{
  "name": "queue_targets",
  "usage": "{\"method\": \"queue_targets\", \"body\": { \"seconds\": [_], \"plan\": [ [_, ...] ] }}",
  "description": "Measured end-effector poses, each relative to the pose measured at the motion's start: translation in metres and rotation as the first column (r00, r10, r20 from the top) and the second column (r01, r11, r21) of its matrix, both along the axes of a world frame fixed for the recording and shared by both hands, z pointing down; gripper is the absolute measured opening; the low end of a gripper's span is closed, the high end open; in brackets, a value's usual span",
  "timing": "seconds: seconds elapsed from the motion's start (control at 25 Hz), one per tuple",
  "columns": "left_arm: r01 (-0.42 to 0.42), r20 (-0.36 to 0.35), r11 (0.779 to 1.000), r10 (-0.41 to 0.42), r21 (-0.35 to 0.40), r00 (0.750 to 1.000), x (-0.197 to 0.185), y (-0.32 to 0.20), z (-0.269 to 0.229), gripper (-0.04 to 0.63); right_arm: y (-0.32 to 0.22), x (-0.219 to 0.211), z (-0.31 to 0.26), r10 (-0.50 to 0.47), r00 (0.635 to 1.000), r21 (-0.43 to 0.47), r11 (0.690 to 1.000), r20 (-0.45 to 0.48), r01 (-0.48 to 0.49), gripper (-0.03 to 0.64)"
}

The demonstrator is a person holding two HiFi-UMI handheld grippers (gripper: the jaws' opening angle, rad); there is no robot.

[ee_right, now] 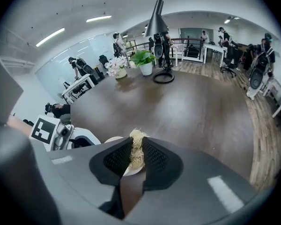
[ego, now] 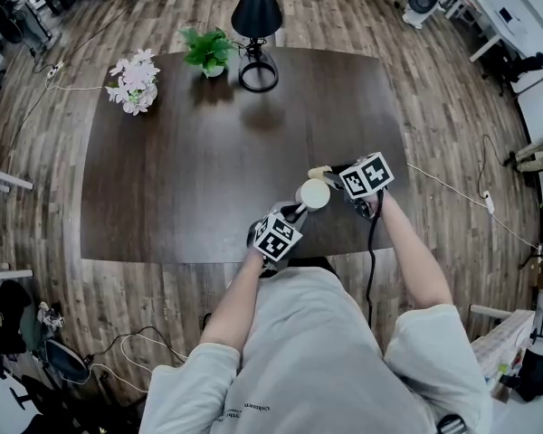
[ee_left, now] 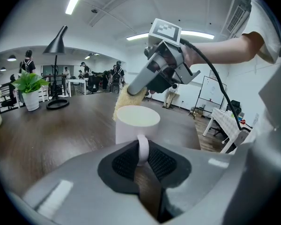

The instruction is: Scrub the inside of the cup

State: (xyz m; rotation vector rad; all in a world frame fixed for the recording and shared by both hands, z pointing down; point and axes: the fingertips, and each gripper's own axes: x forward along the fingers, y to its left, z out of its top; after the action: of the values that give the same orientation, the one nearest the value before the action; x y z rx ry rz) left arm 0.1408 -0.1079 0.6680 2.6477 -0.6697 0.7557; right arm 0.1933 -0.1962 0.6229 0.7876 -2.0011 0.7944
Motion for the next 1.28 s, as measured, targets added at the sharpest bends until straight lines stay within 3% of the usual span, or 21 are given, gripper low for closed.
{"method": "queue_targets", "body": {
  "seconds": [0.24, 0.8, 1.12, 1.28],
  "plan": [
    [0.007, 0.006, 1.0, -0.007, 0.002, 1.0, -0.001, 0.0, 0.001, 0.055, 0.013, 0.006, 0.011, -0.034, 0.999, -0.112, 0.993, -0.035, 0.029, 0.083],
    [0.009, 0.011, 1.0, -0.009, 0.004, 1.0, 0.0, 0.0, 0.005, 0.055, 0.037, 0.02, 0.03, -0.03, 0.999, -0.222, 0.975, -0.027, 0.023, 0.084],
    [0.016, -0.001, 1.0, -0.016, -0.001, 1.0, 0.001, 0.002, 0.001, 0.055, 0.074, 0.023, 0.033, -0.161, 0.986, -0.302, 0.943, -0.043, 0.141, 0.084],
    [0.037, -0.007, 0.999, -0.037, -0.011, 0.999, 0.0, -0.002, 0.002, 0.055, 0.083, 0.016, 0.032, -0.209, 0.977, -0.274, 0.943, -0.049, 0.188, 0.086]
  ]
}}
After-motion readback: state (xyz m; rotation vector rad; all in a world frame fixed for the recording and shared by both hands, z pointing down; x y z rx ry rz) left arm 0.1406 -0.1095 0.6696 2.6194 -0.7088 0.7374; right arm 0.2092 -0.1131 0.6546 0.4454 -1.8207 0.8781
